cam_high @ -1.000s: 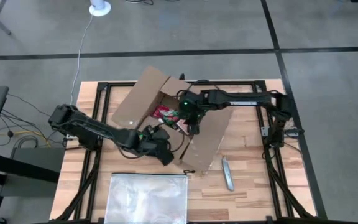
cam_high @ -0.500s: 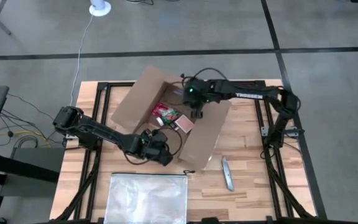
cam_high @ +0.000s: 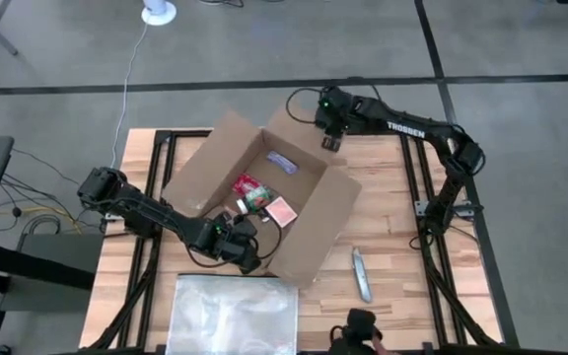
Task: Unpack boxes
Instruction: Open the box using the cutter
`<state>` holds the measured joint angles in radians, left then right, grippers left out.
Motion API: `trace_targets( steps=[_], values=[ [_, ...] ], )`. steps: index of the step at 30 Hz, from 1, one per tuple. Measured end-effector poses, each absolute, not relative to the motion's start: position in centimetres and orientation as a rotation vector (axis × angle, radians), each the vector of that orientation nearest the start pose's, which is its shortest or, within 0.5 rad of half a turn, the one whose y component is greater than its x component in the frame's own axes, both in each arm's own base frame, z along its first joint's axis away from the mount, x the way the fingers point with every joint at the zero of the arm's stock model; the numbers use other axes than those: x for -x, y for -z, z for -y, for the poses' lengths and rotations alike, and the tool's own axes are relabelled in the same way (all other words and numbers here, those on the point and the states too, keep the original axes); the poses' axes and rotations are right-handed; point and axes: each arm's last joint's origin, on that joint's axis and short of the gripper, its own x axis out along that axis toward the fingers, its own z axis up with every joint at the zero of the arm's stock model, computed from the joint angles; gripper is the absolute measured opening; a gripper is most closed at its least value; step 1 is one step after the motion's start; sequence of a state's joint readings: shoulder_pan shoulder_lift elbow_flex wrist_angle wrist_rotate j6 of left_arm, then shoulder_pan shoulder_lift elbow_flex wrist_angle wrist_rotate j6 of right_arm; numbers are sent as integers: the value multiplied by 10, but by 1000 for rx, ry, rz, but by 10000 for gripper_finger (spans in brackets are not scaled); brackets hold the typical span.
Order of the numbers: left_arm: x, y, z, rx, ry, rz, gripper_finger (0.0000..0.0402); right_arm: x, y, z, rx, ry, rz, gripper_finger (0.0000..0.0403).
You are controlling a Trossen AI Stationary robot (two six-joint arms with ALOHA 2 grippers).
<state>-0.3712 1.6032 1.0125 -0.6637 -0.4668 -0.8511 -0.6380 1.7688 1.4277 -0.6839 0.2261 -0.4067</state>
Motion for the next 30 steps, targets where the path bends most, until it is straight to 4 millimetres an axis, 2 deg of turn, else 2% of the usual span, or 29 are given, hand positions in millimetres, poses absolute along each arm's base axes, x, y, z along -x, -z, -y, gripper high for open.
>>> trace_targets(
  steps=[5,8,15,22,24,30],
  values=[
    [-283,-196,78,175,-533,-1020,0,-286,-227,223,-69,460,-1250,102],
    [-285,-195,58,124,-541,-1074,0,-286,-224,215,-159,394,-1227,102],
    [-290,-193,3,45,-503,-1185,0,-297,-213,180,-261,297,-1279,102],
    [-292,-195,-44,36,-514,-1181,0,-292,-198,135,-353,198,-1449,102],
    [-291,-195,-52,23,-522,-1194,0,-295,-199,121,-350,177,-1449,102],
    [-291,-196,-68,14,-523,-1179,0,-298,-222,81,-301,152,-1397,102]
  ],
)
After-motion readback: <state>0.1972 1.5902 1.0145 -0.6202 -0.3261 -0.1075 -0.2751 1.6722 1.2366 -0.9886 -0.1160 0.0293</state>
